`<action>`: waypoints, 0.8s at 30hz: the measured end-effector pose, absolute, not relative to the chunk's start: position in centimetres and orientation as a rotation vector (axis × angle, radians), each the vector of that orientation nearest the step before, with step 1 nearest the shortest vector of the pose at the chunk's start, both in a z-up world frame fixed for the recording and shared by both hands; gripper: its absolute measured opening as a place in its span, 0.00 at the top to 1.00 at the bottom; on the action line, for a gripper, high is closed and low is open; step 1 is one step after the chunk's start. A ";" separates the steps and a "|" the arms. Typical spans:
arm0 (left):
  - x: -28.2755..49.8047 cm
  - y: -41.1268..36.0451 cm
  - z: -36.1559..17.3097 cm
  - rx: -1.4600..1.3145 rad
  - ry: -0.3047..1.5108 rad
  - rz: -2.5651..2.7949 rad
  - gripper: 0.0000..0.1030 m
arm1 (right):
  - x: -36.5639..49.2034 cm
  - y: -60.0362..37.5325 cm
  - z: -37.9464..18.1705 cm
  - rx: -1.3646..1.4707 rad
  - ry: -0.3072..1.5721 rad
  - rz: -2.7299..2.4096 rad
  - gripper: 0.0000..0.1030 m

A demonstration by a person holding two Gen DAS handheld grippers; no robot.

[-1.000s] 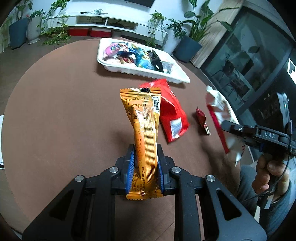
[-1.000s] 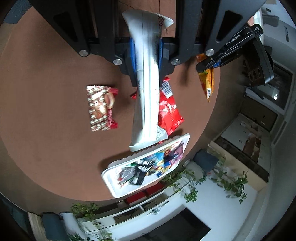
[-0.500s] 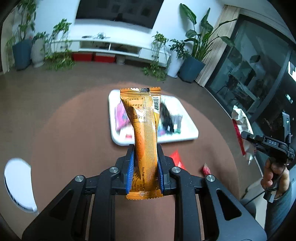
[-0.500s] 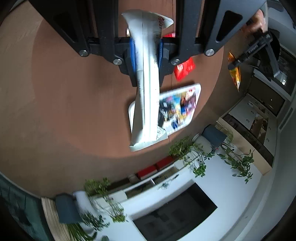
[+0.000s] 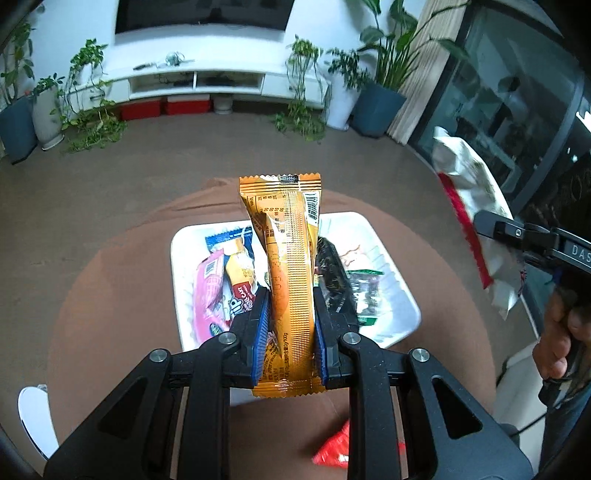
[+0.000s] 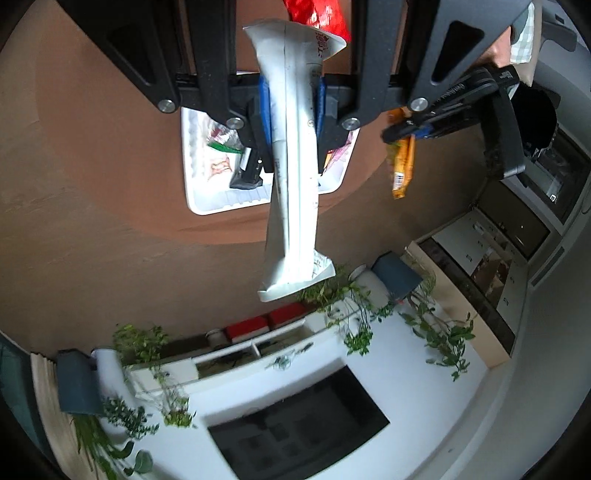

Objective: Organize snacks
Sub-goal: 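Carry both packets to the white tray and release them inside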

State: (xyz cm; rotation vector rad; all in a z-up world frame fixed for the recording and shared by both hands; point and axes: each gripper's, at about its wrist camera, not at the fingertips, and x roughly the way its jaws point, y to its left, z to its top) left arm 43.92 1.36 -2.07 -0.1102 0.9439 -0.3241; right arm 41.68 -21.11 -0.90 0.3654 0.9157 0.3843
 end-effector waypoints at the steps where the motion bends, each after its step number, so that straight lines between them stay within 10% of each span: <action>1: 44.8 1.1 -2.8 -0.109 0.956 -0.323 0.81 | 42.2 -20.8 -1.5 0.364 0.931 0.384 0.81; 24: 51.7 -0.9 -11.6 -0.111 1.018 -0.307 0.81 | 48.3 -18.3 -13.6 0.284 1.160 0.277 0.80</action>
